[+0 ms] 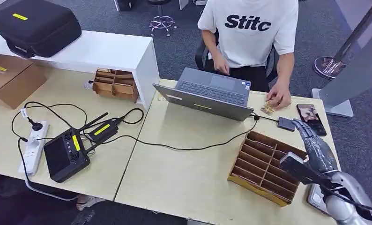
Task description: Pass the card to the sensor for recognition and then transmit it.
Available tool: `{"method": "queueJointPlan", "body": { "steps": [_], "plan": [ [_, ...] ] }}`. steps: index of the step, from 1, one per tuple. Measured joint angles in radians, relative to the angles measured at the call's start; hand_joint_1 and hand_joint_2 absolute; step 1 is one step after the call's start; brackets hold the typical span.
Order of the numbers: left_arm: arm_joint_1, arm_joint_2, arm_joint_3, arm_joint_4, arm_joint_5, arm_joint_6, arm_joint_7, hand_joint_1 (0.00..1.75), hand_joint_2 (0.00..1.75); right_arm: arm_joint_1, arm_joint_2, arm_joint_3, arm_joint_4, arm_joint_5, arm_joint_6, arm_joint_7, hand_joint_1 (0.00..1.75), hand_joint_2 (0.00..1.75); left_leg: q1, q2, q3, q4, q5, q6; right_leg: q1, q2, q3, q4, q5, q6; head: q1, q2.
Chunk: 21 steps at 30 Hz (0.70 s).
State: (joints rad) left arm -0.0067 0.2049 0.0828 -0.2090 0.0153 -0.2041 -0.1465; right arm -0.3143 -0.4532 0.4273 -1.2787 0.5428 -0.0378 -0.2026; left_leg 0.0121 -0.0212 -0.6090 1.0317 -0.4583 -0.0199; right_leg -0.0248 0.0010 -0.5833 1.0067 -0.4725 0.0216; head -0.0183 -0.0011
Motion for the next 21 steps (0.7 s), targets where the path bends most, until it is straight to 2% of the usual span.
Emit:
{"method": "queueJointPlan", "body": {
  "steps": [2,3,4,6,7,8,10,21],
  "plan": [
    [0.000,0.000,0.000,0.000,0.000,0.000,0.000,0.00,1.75,0.000,0.000,-0.002,0.000,0.000,0.000,0.000,0.05,1.75,0.000,0.000,0.000,0.000,0.000,0.000,0.000,0.000,0.000,0.000,0.000,0.000,0.000,0.000],
    [0.000,0.000,0.000,0.000,0.000,-0.001,-0.001,0.00,1.75,0.000,0.000,-0.003,0.000,-0.001,0.001,0.000,0.21,1.75,0.000,0.000,0.000,0.000,0.000,0.000,0.000,0.000,0.000,0.000,0.000,0.000,0.000,0.000],
    [0.000,0.000,0.000,0.000,0.000,-0.002,-0.002,0.00,1.75,0.000,0.000,-0.004,0.001,0.000,0.003,-0.002,0.66,1.75,0.000,0.000,0.000,0.000,0.000,0.000,0.000,0.000,0.000,0.000,0.000,0.000,0.000,0.000],
    [0.000,0.000,0.000,0.000,0.000,-0.002,-0.002,0.00,1.75,0.000,0.000,-0.006,0.004,0.002,0.007,-0.005,1.33,1.75,0.000,0.000,0.000,0.000,0.000,0.000,0.000,0.000,0.000,0.000,0.000,0.000,0.000,0.000],
    [0.000,0.000,0.000,0.000,-0.001,-0.002,-0.002,0.00,1.75,0.000,0.000,-0.006,0.006,0.005,0.011,-0.008,1.38,1.75,0.000,0.000,0.000,0.000,0.000,0.000,0.000,0.000,0.000,0.000,0.000,0.000,0.000,0.000],
    [0.000,0.000,0.000,0.000,-0.002,-0.002,-0.002,0.00,1.75,0.001,0.000,-0.006,0.007,0.008,0.016,-0.008,1.50,1.75,0.000,0.000,0.000,0.000,0.000,0.000,0.000,0.000,0.000,0.000,0.000,0.000,0.000,0.000],
    [0.000,0.000,0.003,0.000,-0.003,-0.002,-0.002,0.00,1.75,0.002,0.000,-0.005,0.012,0.013,0.022,-0.010,1.61,1.75,0.000,0.000,0.000,0.000,0.000,0.000,0.000,0.000,0.000,0.000,0.000,0.000,0.000,0.000],
    [0.001,0.000,0.010,0.000,-0.002,-0.004,-0.002,0.00,1.75,0.018,0.002,-0.004,0.035,0.014,0.028,-0.016,1.75,1.75,0.000,0.000,0.000,0.000,0.000,0.000,0.000,0.000,0.000,0.000,0.000,0.000,0.000,0.000]
  ]
}}
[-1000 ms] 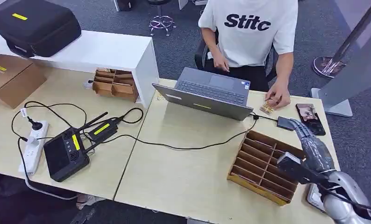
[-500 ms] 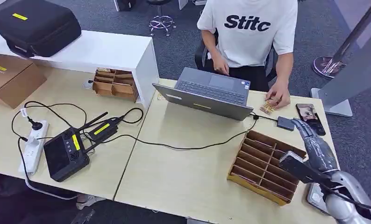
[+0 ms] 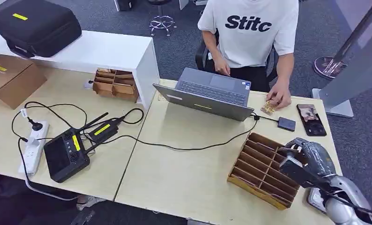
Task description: Pass the card to the sensor for recognition and then transmit it.
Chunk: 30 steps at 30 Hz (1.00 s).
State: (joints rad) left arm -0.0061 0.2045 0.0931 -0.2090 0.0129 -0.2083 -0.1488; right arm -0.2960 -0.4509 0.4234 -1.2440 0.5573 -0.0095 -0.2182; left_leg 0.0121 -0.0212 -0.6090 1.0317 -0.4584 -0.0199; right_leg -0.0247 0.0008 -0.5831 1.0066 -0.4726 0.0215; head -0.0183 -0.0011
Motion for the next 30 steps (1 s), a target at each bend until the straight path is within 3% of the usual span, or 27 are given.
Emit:
{"method": "queueJointPlan", "body": {
  "steps": [20,30],
  "plan": [
    [0.002,0.000,0.013,0.000,-0.008,0.000,-0.002,0.00,1.75,-0.006,0.000,-0.012,-0.018,0.013,-0.037,-0.024,1.75,1.75,0.000,0.000,0.001,0.000,0.000,0.000,0.000,0.000,0.001,0.000,0.000,0.000,0.000,0.000],
    [-0.005,0.000,0.012,0.000,-0.021,0.001,0.000,0.00,1.75,-0.136,0.000,-0.038,-0.092,0.010,-0.045,-0.027,1.75,1.75,0.000,0.001,0.001,0.000,0.000,0.000,0.000,0.001,0.001,0.000,0.000,0.000,0.000,0.000]
  ]
}}
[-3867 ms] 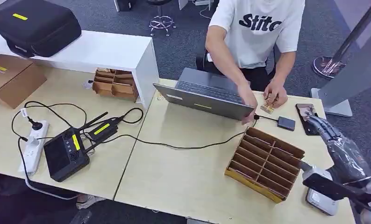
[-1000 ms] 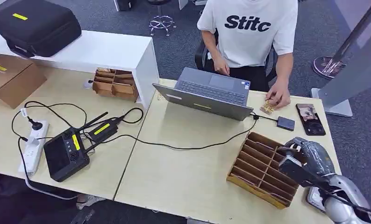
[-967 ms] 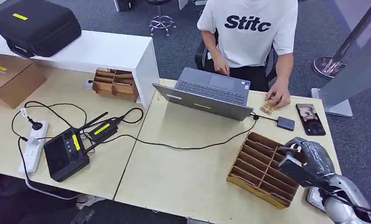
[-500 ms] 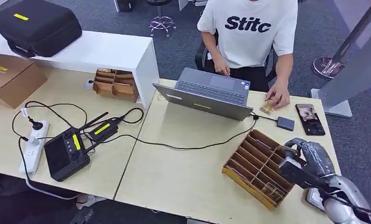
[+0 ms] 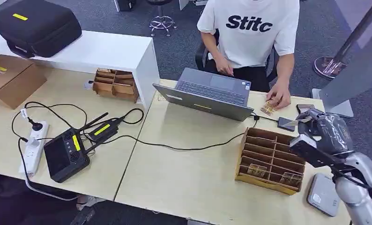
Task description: Pass the card to the sensor for recognition and then transmit it.
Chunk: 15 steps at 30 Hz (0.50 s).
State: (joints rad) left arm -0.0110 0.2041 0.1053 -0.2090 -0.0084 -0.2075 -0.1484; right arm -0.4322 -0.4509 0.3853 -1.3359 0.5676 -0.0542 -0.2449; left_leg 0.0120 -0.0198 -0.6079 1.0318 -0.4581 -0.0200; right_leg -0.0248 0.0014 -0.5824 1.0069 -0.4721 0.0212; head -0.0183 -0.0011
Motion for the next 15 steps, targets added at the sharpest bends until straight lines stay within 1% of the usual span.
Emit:
{"method": "queueJointPlan", "body": {
  "steps": [9,15],
  "plan": [
    [-0.009,0.000,0.000,0.000,-0.010,-0.002,0.003,0.00,1.75,-0.052,0.000,0.003,-0.014,0.000,0.014,0.003,1.75,1.75,0.000,0.000,0.000,0.000,0.000,0.000,0.000,0.000,0.000,0.000,0.000,0.000,0.000,0.000],
    [-0.010,0.000,0.000,0.000,-0.011,-0.002,0.003,0.00,1.75,-0.066,0.004,0.004,-0.014,0.000,0.017,0.003,1.75,1.75,0.000,0.000,0.000,0.000,0.000,0.000,0.000,0.000,0.000,0.000,0.000,0.000,0.000,0.000]
  ]
}}
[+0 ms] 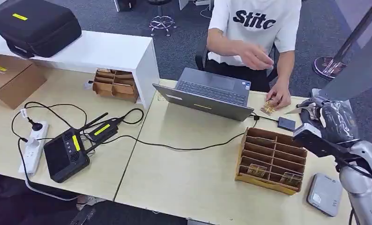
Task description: Pass the card to the sensor for recognition and then transmit it.
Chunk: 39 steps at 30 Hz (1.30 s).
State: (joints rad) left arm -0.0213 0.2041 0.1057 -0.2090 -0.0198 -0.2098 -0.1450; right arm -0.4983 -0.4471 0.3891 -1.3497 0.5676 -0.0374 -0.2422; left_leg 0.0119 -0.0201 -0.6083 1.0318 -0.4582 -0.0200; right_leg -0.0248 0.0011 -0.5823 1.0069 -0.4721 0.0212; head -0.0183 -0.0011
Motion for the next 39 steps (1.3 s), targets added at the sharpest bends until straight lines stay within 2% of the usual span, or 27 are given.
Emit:
{"method": "queueJointPlan", "body": {
  "steps": [3,6,11,14,18,20,24,33,34,39],
  "plan": [
    [-0.004,0.000,0.000,0.000,-0.016,-0.006,0.017,0.00,1.75,-0.038,0.014,0.013,0.015,0.000,0.025,0.007,1.75,1.75,0.000,0.001,-0.001,0.000,0.000,0.000,0.000,0.001,-0.001,0.000,0.000,0.000,0.000,0.000],
    [-0.029,0.000,0.000,0.000,-0.044,-0.014,0.049,0.00,1.75,-0.152,0.061,0.047,0.098,-0.007,0.068,0.043,1.75,1.75,0.000,0.003,-0.001,0.000,0.001,-0.002,0.000,0.003,-0.002,0.001,0.002,0.000,0.000,0.000],
    [-0.087,-0.001,-0.012,-0.002,-0.100,-0.034,0.114,0.00,1.75,-0.424,0.192,0.110,0.369,-0.014,0.099,0.087,1.75,1.75,0.000,0.003,-0.001,0.000,0.006,-0.004,0.000,0.003,-0.004,0.004,0.004,-0.003,0.000,0.000],
    [-0.115,-0.005,-0.024,-0.005,-0.121,-0.042,0.147,0.00,1.75,-0.557,0.277,0.135,0.517,-0.013,0.106,0.152,1.75,1.75,0.000,0.003,-0.001,0.000,0.006,-0.004,0.000,0.003,-0.005,0.005,0.004,-0.003,0.000,0.000],
    [-0.140,-0.010,-0.043,-0.011,-0.138,-0.051,0.181,0.00,1.75,-0.688,0.364,0.154,0.686,-0.003,0.111,0.235,1.75,1.75,0.001,0.002,-0.001,0.000,0.006,-0.004,0.000,0.002,-0.005,0.005,0.004,-0.004,0.000,0.000],
    [-0.151,-0.014,-0.045,-0.013,-0.142,-0.051,0.190,0.00,1.75,-0.722,0.398,0.159,0.749,-0.003,0.112,0.253,1.75,1.75,0.001,0.002,-0.001,0.000,0.006,-0.004,0.001,0.003,-0.005,0.005,0.004,-0.004,0.000,0.000],
    [-0.158,-0.019,-0.050,-0.013,-0.142,-0.051,0.195,0.00,1.75,-0.745,0.430,0.167,0.816,-0.002,0.112,0.259,1.75,1.75,0.001,0.002,-0.002,0.000,0.006,-0.004,0.000,0.002,-0.005,0.004,0.004,-0.004,0.000,0.000],
    [-0.158,-0.020,-0.052,-0.015,-0.142,-0.051,0.195,0.00,1.75,-0.760,0.457,0.172,0.879,0.008,0.111,0.263,1.75,1.75,0.000,0.002,-0.002,0.000,0.006,-0.004,0.000,0.002,-0.005,0.003,0.004,-0.004,0.000,0.000],
    [-0.158,-0.020,-0.052,-0.015,-0.142,-0.051,0.196,0.00,1.75,-0.761,0.457,0.173,0.886,0.010,0.111,0.263,0.03,1.75,0.000,0.002,-0.002,0.000,0.006,-0.004,0.001,0.002,-0.005,0.003,0.004,-0.004,0.000,0.000],
    [-0.158,-0.020,-0.052,-0.015,-0.142,-0.051,0.196,0.00,1.75,-0.760,0.462,0.181,0.912,0.025,0.132,0.263,0.00,1.75,0.000,0.003,-0.002,0.000,0.006,-0.004,0.001,0.003,-0.006,0.004,0.004,-0.004,0.000,0.000]
  ]
}}
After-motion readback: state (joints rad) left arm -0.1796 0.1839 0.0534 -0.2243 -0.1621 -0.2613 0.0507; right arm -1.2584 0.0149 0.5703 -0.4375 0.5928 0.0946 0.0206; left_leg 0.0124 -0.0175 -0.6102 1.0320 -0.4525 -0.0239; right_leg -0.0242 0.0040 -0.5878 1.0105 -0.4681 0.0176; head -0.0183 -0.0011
